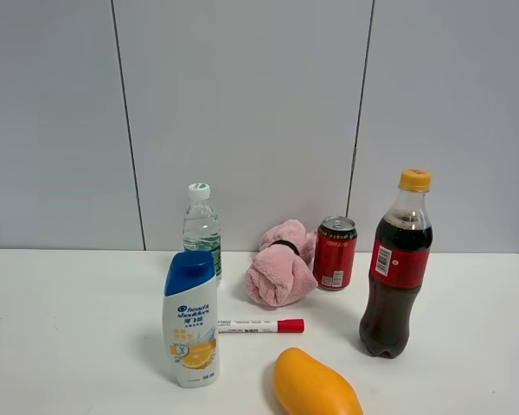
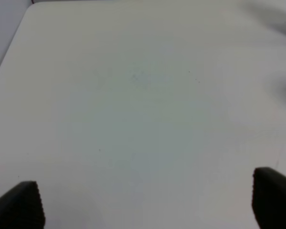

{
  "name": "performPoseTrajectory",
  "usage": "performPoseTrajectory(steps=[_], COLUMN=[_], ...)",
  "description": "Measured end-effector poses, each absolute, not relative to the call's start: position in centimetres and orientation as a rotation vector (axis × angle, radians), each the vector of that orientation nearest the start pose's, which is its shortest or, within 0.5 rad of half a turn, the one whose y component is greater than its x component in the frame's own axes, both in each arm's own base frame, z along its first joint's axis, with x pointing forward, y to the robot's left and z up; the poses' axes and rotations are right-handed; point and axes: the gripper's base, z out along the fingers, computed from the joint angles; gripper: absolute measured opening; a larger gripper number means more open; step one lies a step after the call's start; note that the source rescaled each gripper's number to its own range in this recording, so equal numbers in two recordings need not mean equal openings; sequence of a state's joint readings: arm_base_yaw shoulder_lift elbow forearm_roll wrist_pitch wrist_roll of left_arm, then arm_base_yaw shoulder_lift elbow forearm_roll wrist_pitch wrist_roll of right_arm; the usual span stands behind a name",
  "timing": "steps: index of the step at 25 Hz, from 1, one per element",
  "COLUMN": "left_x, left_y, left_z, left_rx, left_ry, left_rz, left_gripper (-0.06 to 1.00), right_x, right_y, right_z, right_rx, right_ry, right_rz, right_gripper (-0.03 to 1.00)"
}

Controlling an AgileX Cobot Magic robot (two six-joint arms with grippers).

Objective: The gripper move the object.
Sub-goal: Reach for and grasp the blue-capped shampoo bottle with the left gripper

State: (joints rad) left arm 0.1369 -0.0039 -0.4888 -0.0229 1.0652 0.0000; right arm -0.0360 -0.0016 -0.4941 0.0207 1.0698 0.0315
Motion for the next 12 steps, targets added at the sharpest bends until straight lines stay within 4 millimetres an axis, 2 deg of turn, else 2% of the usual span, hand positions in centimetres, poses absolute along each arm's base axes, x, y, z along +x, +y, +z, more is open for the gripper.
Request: performPoseTrajectory(steps=[12], left_x=[-0.41], left_y=[-0.24], left_z=[27.38], left_rx=[-0.140], left_ry=[2.052], left_rz=[0.057], left_gripper=[1.00], right_x=[-0.48], right_y=[0.18], right_z=[27.49], right_rx=[0.068], right_ry=[2.056], right_rz=[0.022], right_gripper=[1.00])
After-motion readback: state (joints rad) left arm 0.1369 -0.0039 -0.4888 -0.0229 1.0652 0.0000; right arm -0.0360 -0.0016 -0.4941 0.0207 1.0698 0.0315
